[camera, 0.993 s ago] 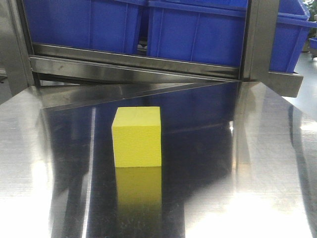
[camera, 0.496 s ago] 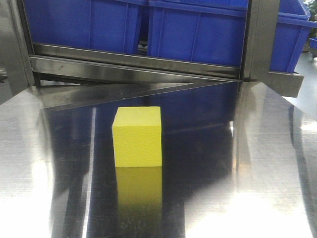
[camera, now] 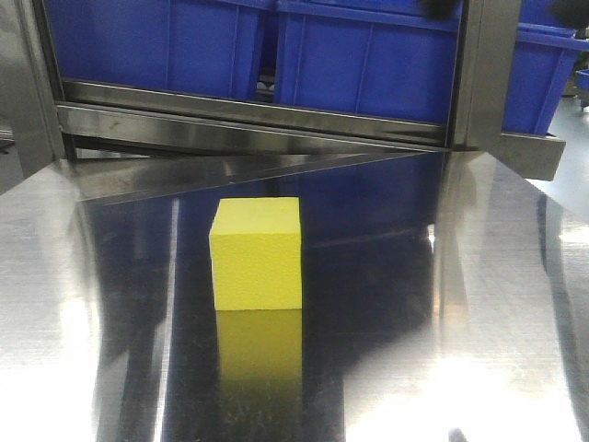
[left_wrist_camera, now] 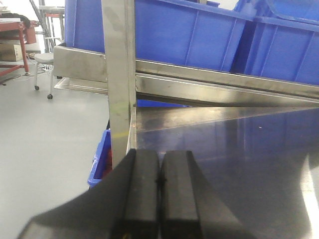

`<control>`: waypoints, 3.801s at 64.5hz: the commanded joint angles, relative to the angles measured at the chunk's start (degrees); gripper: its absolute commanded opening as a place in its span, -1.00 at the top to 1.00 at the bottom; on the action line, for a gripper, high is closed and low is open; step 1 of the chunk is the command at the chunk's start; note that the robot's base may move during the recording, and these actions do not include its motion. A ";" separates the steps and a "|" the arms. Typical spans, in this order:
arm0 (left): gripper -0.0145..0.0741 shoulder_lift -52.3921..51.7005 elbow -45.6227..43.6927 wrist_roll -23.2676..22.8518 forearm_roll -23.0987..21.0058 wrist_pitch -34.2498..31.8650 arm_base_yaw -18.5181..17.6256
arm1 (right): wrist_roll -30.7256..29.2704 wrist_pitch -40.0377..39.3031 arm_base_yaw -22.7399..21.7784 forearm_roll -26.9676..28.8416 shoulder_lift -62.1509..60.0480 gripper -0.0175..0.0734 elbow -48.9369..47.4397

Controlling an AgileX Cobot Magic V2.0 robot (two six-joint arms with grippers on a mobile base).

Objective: Place yellow foam block on left shelf second layer
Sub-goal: 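Lower the open right gripper over the yellow foam cube and close, then lift the yellow foam cube off the table with the right gripper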

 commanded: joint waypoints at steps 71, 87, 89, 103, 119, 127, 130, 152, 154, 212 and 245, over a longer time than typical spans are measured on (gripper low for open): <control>0.36 0.41 1.48 -0.22 -0.42 -5.05 -0.29 | 20.35 0.53 14.14 -8.08 28.78 -0.76 -21.51; 0.36 0.41 1.48 -0.22 -0.42 -5.05 -0.29 | 20.73 0.05 13.23 -8.09 30.52 -0.76 -20.45; 0.36 0.41 1.48 -0.22 -0.42 -5.05 -0.29 | 20.73 0.05 13.16 -8.09 30.72 -0.76 -20.04; 0.36 0.41 1.48 -0.22 -0.42 -5.05 -0.29 | 20.73 -1.96 12.74 -7.93 32.34 -0.76 -17.11; 0.36 0.41 1.48 -0.22 -0.42 -5.05 -0.29 | 20.73 -8.35 12.61 -5.86 33.12 -0.75 -14.23; 0.36 0.41 1.48 -0.22 -0.42 -4.70 -0.29 | 20.73 -8.99 11.90 -5.97 33.12 -0.67 -14.30; 0.36 0.41 1.48 -0.22 -0.42 -4.70 -0.29 | 20.73 -9.46 11.57 -5.97 33.00 -0.56 -14.30; 0.36 0.41 1.48 -0.22 -0.42 -5.05 -0.29 | 16.57 -15.71 8.63 -6.84 28.44 0.00 -14.30; 0.36 0.41 1.48 -0.22 -0.42 -4.70 -0.29 | 15.16 -16.41 8.09 -7.19 27.44 0.00 -14.30; 0.36 0.41 1.48 -0.22 -0.42 -5.05 -0.29 | -8.76 -21.96 -27.14 -11.30 -35.94 0.00 36.57; 0.36 0.41 1.48 -0.22 -0.42 -5.05 -0.29 | -9.84 -26.86 -27.21 -11.30 -70.24 0.00 40.59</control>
